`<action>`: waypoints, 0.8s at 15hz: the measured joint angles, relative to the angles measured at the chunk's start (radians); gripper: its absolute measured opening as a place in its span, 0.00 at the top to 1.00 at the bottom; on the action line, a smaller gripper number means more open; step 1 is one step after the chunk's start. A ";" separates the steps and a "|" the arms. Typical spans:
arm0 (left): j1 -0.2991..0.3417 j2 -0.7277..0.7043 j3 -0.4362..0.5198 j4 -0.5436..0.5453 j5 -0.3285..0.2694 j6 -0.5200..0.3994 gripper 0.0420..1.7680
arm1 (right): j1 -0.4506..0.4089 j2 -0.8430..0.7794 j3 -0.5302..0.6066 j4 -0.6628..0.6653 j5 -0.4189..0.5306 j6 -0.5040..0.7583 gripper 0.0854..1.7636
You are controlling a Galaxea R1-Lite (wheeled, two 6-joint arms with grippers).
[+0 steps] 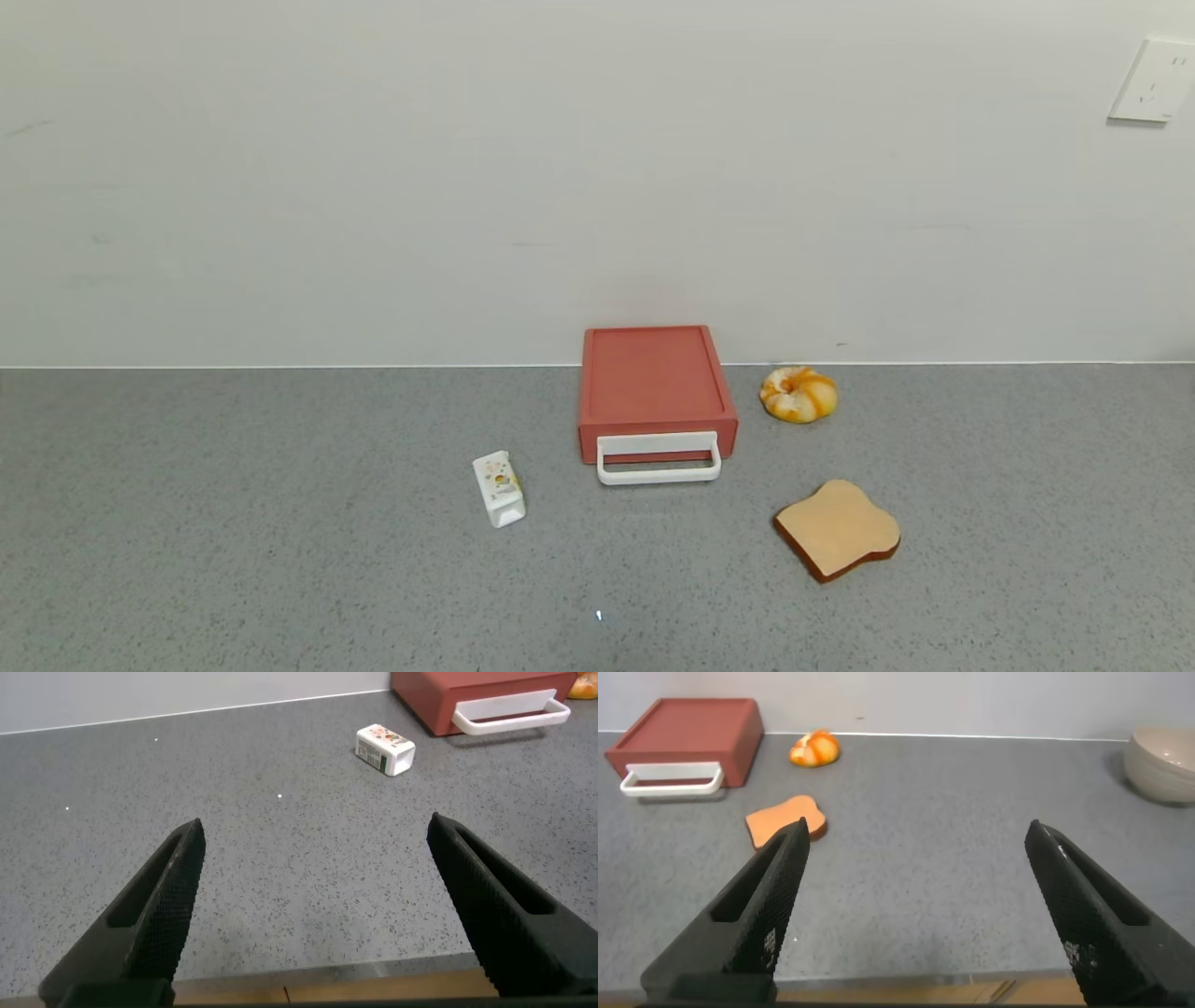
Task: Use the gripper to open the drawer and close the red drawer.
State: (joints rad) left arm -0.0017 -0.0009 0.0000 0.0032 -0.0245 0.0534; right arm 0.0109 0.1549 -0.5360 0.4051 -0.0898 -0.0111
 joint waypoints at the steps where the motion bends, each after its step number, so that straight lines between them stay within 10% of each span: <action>1: 0.000 0.000 0.000 0.000 0.000 -0.001 0.03 | -0.004 -0.033 0.032 -0.011 0.005 -0.001 0.04; 12: 0.000 0.000 0.000 0.000 0.001 -0.001 0.03 | -0.010 -0.150 0.489 -0.456 0.077 -0.082 0.04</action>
State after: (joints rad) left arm -0.0013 -0.0009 0.0000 0.0028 -0.0230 0.0519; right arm 0.0013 0.0047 -0.0470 -0.0513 -0.0123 -0.0932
